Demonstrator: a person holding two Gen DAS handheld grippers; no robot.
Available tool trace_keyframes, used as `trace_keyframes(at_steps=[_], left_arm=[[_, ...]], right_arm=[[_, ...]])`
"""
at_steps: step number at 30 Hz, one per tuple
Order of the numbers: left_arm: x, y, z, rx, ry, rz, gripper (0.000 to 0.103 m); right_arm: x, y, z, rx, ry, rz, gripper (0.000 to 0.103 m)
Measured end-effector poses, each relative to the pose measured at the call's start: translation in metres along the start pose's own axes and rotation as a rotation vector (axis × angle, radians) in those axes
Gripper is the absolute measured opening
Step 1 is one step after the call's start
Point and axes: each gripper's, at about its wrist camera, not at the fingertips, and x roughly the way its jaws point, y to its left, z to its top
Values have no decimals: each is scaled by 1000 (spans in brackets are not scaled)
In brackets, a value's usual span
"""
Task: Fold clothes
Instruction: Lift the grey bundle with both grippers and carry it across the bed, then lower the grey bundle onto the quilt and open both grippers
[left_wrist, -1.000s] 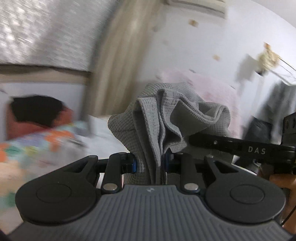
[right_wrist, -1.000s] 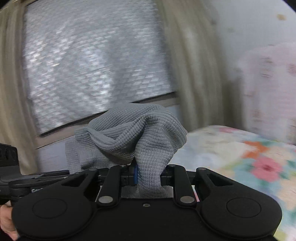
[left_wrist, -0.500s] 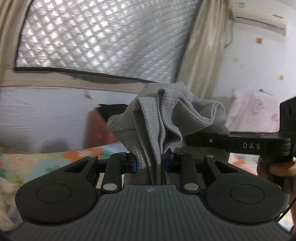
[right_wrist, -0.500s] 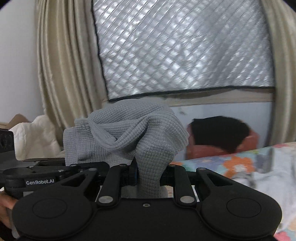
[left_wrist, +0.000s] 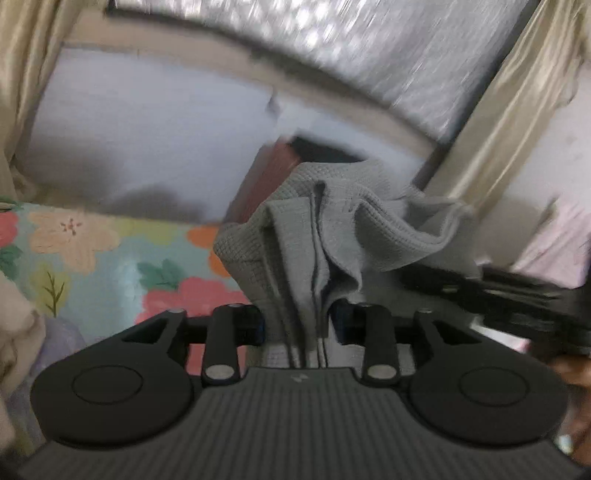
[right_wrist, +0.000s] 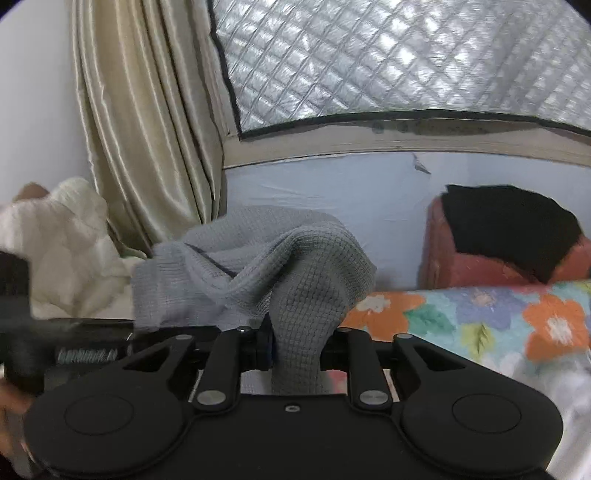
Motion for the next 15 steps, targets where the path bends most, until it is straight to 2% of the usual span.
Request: trace_keyframes(at_steps=[1,2,4,5,8,9,12,15], left_arm=[[28,9,-2,13,44,48,42],[56,18,-4,25,88,97,42],[93,32,-18,41,167,191,41],[101,37,-27,46,185,219,42],[100,46,-48,-13,181,189,44],[99,49,-55,-32,180,179,47],[95,42,-65,5,183,171,55],[90,26,-70,77,196,213,55]], right_arm=[[15,-10,-3,-3,5,-13,52],[28,-22,-7,24,25,-40,61],[46,-50,-22,155,91,-86,61],[50,-63,-34,231,118,-81,61],[49,-86,-70,350,180,-19,61],[48,-89,-79,355,199,-17,61],[42,-84,-100,302,252,-43,61],[31,-69,-115,168,323,-61,61]])
